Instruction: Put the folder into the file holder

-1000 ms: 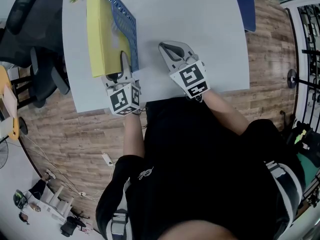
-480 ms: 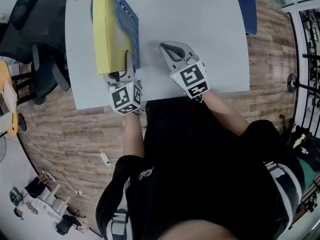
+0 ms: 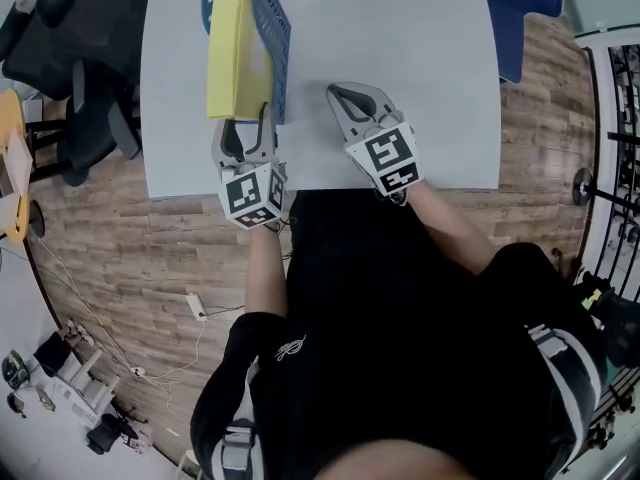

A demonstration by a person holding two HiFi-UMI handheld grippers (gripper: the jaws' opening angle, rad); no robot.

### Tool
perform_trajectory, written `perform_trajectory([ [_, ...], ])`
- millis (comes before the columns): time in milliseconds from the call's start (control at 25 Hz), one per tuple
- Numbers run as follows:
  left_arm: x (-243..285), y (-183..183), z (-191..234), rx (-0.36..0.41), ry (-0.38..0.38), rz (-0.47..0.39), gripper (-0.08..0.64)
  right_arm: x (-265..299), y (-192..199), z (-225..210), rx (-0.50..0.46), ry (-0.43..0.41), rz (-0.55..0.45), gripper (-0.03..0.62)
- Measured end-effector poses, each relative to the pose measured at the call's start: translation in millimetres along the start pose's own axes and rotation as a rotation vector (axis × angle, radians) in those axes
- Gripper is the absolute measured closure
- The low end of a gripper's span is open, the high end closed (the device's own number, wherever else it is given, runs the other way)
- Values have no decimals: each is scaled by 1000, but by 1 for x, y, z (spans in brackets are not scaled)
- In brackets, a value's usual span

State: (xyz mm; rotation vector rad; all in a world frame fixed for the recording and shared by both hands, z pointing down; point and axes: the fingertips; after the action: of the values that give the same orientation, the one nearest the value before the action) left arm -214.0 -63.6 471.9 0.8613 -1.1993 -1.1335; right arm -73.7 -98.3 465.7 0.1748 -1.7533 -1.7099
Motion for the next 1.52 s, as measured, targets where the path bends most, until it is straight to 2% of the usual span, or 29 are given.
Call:
perform_trajectory([
  [240, -19, 11, -3, 6, -27, 21, 289, -4, 8, 8, 11, -28, 3, 588],
  [480, -35, 27, -1, 9, -31, 82, 291, -6, 14, 20, 31, -40, 13, 588],
  [760, -45, 51, -18, -7, 36, 188, 291, -12, 25, 21, 60, -3, 44, 588],
  [960, -48, 71, -36, -17, 141, 281, 302, -19, 40, 16, 75, 69, 90, 588],
  [1080, -43, 85, -56, -23, 228, 331, 333, -30, 50, 9, 79, 128, 129, 588],
  [1200, -38, 98, -75, 1, 331, 391, 410, -44, 59, 6, 100, 189, 154, 588],
  [1320, -35, 107, -88, 23, 427, 434, 448, -57, 68, 5, 116, 259, 181, 588],
  [1520, -40, 104, -106, 58, 585, 449, 539, -87, 78, 14, 169, 393, 213, 588],
])
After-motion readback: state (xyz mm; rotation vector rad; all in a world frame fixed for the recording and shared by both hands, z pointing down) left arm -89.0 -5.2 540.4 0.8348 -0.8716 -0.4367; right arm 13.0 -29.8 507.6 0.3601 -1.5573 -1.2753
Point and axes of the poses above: the fingertips, and each gripper's own axes: x forward along the fingers, z to its left, y out of its underside, and after that the axes turned 8 degrees about -x, right-handed
